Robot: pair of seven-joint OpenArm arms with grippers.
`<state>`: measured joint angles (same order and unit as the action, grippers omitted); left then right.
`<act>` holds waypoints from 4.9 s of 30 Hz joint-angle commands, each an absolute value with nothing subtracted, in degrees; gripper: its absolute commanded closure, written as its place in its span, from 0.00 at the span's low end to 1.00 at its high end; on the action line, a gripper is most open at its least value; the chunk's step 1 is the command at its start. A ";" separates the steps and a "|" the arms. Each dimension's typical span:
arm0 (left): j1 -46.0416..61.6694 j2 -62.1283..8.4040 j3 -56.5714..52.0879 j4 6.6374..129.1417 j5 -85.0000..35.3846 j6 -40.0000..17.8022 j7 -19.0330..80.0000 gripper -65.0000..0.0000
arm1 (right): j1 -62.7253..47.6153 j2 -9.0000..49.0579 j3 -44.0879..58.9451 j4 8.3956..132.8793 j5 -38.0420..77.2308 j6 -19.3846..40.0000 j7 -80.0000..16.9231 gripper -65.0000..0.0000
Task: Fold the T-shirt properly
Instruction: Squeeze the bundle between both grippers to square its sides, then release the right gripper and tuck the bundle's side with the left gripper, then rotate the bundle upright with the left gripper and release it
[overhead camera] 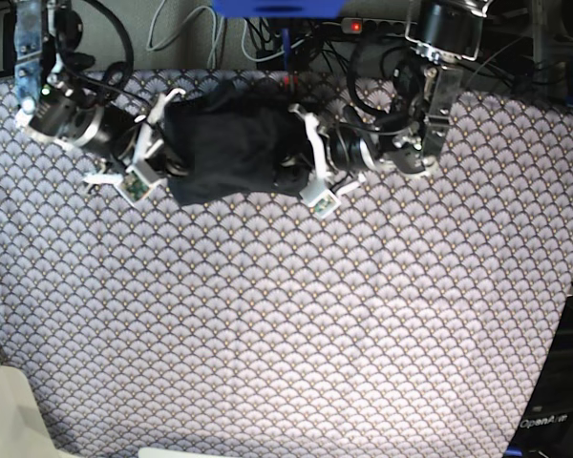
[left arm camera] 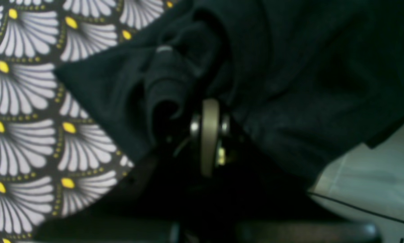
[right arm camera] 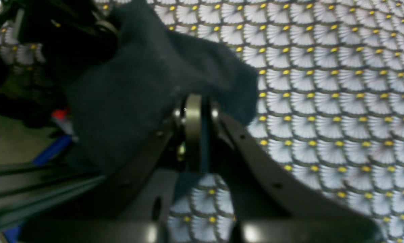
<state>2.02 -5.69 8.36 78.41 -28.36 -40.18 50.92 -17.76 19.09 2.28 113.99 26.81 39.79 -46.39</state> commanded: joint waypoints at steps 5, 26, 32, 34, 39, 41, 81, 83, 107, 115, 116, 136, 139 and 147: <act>2.07 -5.93 8.57 78.46 -25.98 -40.00 53.41 1.00 | -16.66 20.88 2.42 115.12 34.77 40.00 -44.88 0.97; 2.07 -5.93 8.57 78.46 -25.98 -40.00 53.41 1.00 | -18.86 20.62 1.63 100.79 34.51 40.00 -35.12 0.97; 2.07 -5.76 8.48 78.37 -22.02 -40.00 53.41 1.00 | -18.95 22.55 1.54 94.37 34.51 40.00 -31.16 0.97; 2.07 -5.58 8.48 78.37 -20.70 -40.00 53.41 1.00 | -18.95 22.90 1.54 93.67 34.51 40.00 -30.81 0.97; 2.07 -5.58 8.48 78.37 -20.26 -40.00 53.41 1.00 | -19.47 22.73 0.22 93.23 34.51 40.00 -30.55 0.97; 2.07 -5.58 8.48 78.37 -20.26 -40.00 53.41 1.00 | -19.38 22.64 -1.54 93.23 33.19 40.00 -29.49 0.97; 3.82 -9.27 8.48 103.16 -23.96 -40.00 66.24 1.00 | -24.31 23.43 17.54 108.88 20.70 40.00 -36.53 0.97; 5.76 -11.21 8.48 103.52 -23.52 -40.00 66.15 1.00 | -24.31 23.43 18.07 107.38 20.70 40.00 -36.44 0.97; 5.85 -15.08 20.70 96.57 -23.43 -40.00 66.15 1.00 | -24.40 21.49 17.98 105.10 20.70 40.00 -35.12 0.97; 3.74 -13.41 20.62 88.92 -23.43 -40.00 60.88 1.00 | -24.40 21.41 17.98 105.10 20.70 40.00 -35.21 0.97; 3.38 -13.05 20.53 88.13 -23.43 -40.00 60.62 1.00 | -24.40 21.41 17.98 105.10 20.70 40.00 -35.21 0.97; -3.91 -1.71 7.69 82.95 -14.55 -40.00 60.44 1.00 | -24.66 21.41 17.71 105.01 20.70 40.00 -35.30 0.97; -4.26 1.27 6.55 82.15 -9.63 -40.00 60.44 1.00 | -24.48 21.23 17.63 105.01 20.70 40.00 -35.30 0.97; -6.55 5.85 6.46 79.60 -6.90 -40.00 60.44 1.00 | -20.26 21.05 16.48 103.78 20.62 40.00 -35.38 0.97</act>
<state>-5.56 5.39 6.42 78.76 -5.78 -39.66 61.08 -20.32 20.34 16.38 103.15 19.88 39.99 -36.12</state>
